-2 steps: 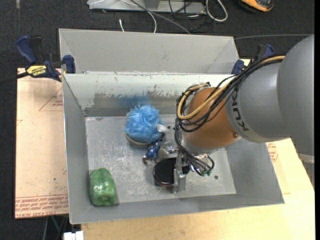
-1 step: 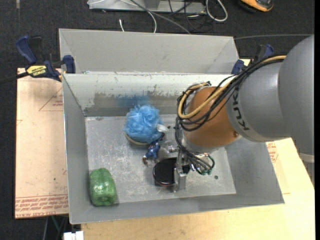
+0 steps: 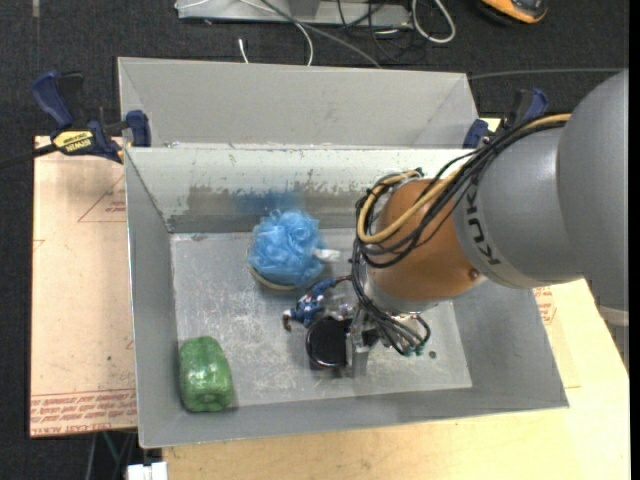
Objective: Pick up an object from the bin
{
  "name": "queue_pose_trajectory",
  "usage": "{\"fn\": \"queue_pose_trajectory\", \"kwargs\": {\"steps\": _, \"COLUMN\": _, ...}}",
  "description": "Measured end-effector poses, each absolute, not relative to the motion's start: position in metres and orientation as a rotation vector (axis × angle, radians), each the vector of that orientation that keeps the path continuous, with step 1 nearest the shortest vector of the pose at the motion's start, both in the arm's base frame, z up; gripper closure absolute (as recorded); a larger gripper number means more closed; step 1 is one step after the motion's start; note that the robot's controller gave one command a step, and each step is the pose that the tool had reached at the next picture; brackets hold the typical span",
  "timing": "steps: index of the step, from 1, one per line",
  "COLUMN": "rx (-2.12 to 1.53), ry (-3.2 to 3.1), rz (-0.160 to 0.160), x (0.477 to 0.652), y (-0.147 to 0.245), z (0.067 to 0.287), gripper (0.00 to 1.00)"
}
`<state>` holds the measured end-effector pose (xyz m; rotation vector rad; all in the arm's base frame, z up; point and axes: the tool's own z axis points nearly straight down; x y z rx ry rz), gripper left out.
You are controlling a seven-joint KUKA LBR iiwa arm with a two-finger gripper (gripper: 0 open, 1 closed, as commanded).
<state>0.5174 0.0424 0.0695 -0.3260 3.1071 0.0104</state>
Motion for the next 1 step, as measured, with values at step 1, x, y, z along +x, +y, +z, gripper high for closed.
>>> {"fn": "queue_pose_trajectory", "kwargs": {"steps": 1, "rx": -0.326, "ry": 3.107, "rz": 0.010, "x": 0.5174, "y": 0.0425, "z": 0.0695, "gripper": 1.00}}
